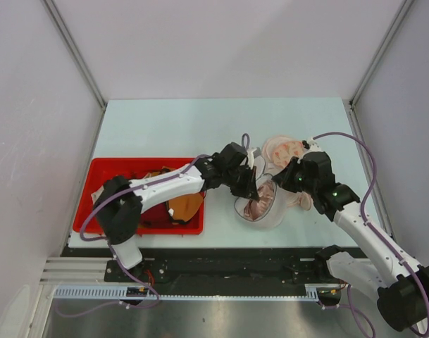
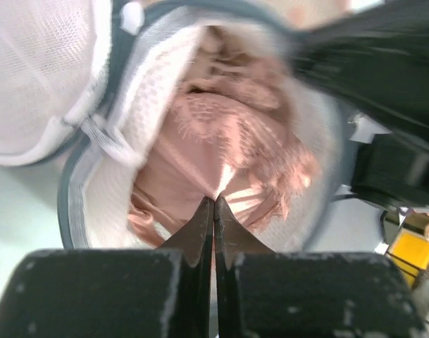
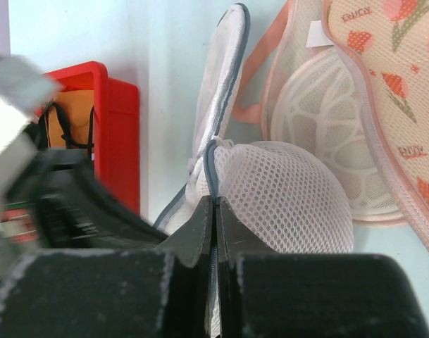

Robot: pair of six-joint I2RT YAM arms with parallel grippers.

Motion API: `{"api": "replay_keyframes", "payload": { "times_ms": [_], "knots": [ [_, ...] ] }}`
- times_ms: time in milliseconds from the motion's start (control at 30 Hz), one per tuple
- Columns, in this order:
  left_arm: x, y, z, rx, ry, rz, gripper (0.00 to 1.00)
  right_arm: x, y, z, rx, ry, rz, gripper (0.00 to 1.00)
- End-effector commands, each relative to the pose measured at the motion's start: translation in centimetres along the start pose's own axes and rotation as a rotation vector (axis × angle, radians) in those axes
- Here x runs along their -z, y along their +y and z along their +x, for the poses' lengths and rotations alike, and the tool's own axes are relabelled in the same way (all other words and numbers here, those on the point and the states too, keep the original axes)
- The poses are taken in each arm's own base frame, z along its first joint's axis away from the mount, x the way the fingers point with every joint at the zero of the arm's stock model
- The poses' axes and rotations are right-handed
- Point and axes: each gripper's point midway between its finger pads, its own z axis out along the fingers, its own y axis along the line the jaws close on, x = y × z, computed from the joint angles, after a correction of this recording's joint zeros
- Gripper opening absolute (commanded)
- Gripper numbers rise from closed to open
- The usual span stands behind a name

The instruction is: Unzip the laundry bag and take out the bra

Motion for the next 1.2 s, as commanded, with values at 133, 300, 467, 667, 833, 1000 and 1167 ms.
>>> {"api": "replay_keyframes", "payload": {
  "times_ms": [133, 300, 467, 667, 833, 1000, 1167],
  "knots": [
    [8.9, -5.8, -5.4, -0.132, -0.282, 0.073, 0.00, -0.1, -0.2, -0.7, 0.025, -0.031, 0.007, 0.00],
    [12.2, -7.0, -6.7, -0.157, -0.352, 0.091, 0.00, -0.3, -0.3, -1.0, 0.020, -0.034, 0.009, 0.00],
    [18.3, -8.0, -9.4, -0.168, -0.503, 0.129, 0.00, -0.7, -0.3, -0.8, 0.012, -0.023, 0.009, 0.00],
    [23.2, -8.5, -11.0, -0.172, -0.621, 0.173, 0.00, -1.0, 0.0, -0.7, 0.011, -0.020, -0.005, 0.00],
    [26.5, -9.3, -11.6, -0.178, -0.705, 0.217, 0.00, -1.4, 0.1, -0.6, 0.010, -0.008, -0.013, 0.00],
    [29.4, -6.2, -12.8, -0.144, -0.789, 0.091, 0.00, -1.4, 0.3, -0.5, 0.009, -0.006, -0.019, 0.00],
    [32.5, -2.1, -12.7, -0.101, -0.855, -0.047, 0.00, -1.5, 0.4, -0.5, 0.013, -0.005, -0.024, 0.00]
  ]
}}
